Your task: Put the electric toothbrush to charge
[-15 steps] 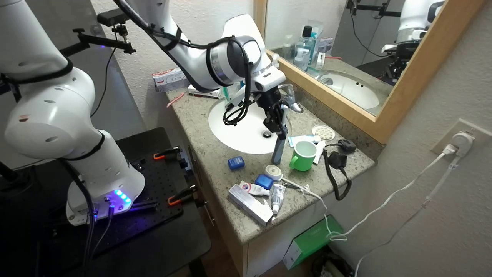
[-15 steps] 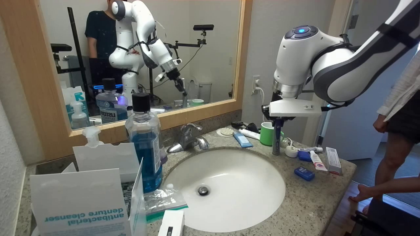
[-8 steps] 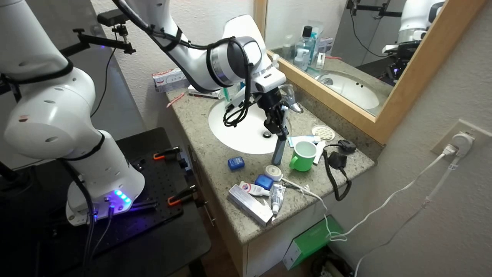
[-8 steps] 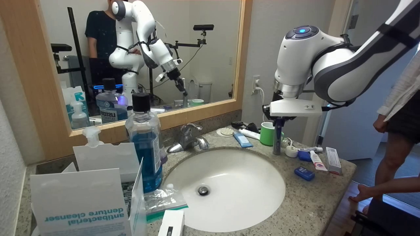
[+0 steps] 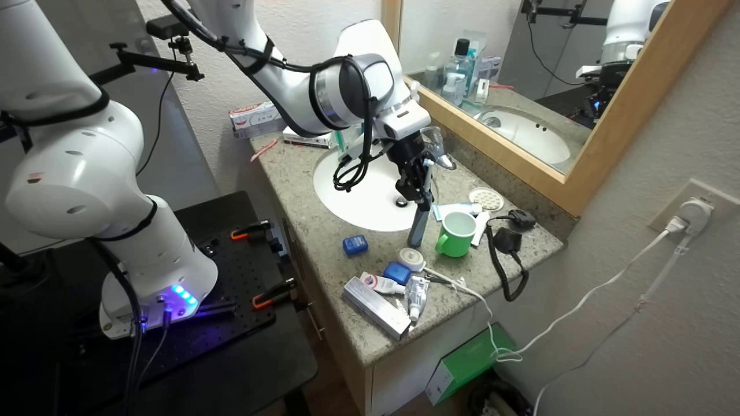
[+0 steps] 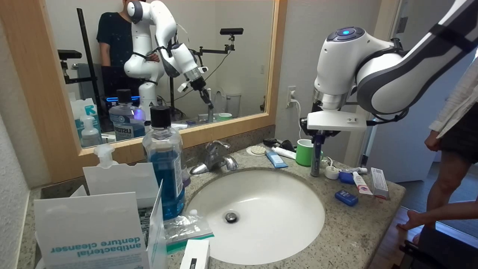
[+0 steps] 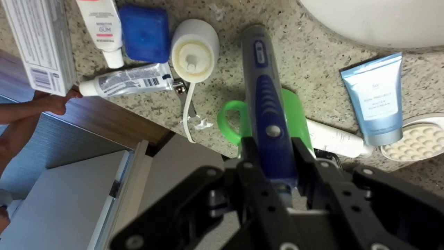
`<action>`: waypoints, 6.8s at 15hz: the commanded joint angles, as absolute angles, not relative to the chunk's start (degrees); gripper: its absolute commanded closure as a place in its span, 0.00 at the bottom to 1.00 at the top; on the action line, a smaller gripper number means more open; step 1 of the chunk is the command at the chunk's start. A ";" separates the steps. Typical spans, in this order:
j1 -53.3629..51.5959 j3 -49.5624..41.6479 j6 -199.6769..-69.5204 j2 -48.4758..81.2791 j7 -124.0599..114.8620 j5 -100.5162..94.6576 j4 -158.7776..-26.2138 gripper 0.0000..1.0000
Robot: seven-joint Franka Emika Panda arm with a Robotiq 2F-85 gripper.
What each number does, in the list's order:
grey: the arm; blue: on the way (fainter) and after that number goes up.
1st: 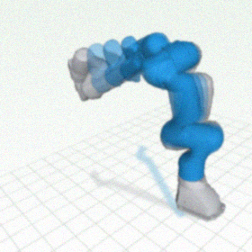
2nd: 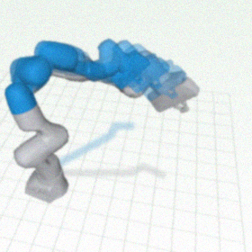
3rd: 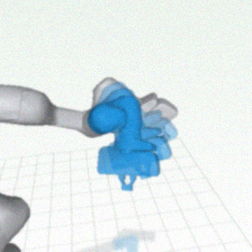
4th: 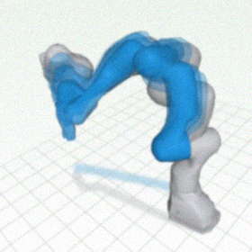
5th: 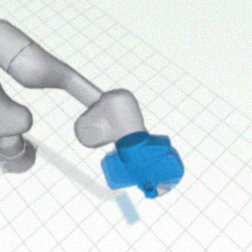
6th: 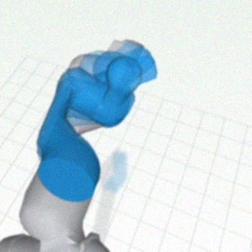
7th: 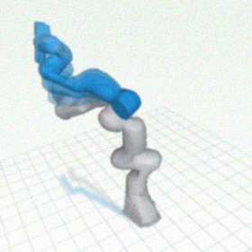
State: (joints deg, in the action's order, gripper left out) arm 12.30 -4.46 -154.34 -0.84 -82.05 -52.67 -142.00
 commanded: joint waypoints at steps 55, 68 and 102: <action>17.80 -4.51 -151.27 -13.91 -77.08 -41.86 -148.76 0.93; 18.22 -4.69 -149.91 -12.45 -78.70 -41.25 -145.97 0.93; 16.71 -5.70 -149.03 -8.04 -83.85 -44.78 -144.13 0.93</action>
